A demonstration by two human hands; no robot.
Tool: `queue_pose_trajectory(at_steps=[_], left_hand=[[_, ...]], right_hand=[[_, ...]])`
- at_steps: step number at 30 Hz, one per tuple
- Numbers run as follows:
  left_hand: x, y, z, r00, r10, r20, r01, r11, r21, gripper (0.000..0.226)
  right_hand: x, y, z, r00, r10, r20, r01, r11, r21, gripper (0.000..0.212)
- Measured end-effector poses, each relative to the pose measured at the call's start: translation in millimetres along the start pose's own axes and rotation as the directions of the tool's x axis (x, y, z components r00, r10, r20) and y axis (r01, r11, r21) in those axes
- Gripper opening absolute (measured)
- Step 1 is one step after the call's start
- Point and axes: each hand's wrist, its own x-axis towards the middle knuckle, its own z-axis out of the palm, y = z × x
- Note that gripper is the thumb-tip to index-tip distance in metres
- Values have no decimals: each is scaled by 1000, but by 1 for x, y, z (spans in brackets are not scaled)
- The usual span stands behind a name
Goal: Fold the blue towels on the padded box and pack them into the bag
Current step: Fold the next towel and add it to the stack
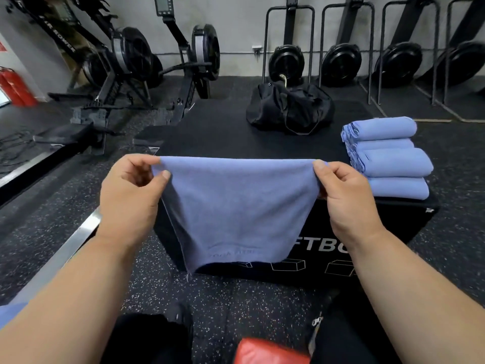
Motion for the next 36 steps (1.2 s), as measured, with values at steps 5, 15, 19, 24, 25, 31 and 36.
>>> queue_pose_trajectory(at_steps=[5, 15, 19, 24, 25, 31, 36], left_hand=[[93, -12, 35, 996, 18, 84, -18, 1000, -12, 37], [232, -106, 106, 932, -344, 112, 273, 871, 409, 57], [156, -144, 99, 931, -361, 54, 314, 868, 385, 28], [74, -162, 92, 963, -221, 154, 123, 870, 477, 26], [70, -163, 92, 964, -187, 188, 76, 873, 482, 29], [75, -180, 87, 964, -137, 229, -20, 818, 575, 51], [85, -186, 87, 963, -97, 253, -72, 810, 582, 43]], right_hand=[[88, -4, 25, 994, -69, 86, 84, 979, -186, 13], [258, 46, 67, 873, 344, 346, 78, 601, -795, 63], [214, 114, 41, 942, 304, 142, -101, 659, -745, 62], [153, 146, 6, 977, 116, 180, 54, 680, -731, 40], [145, 147, 3, 978, 87, 191, 82, 680, -729, 36], [126, 153, -3, 969, 42, 245, 173, 595, -785, 23], [127, 156, -2, 976, -34, 214, 186, 639, -746, 18]])
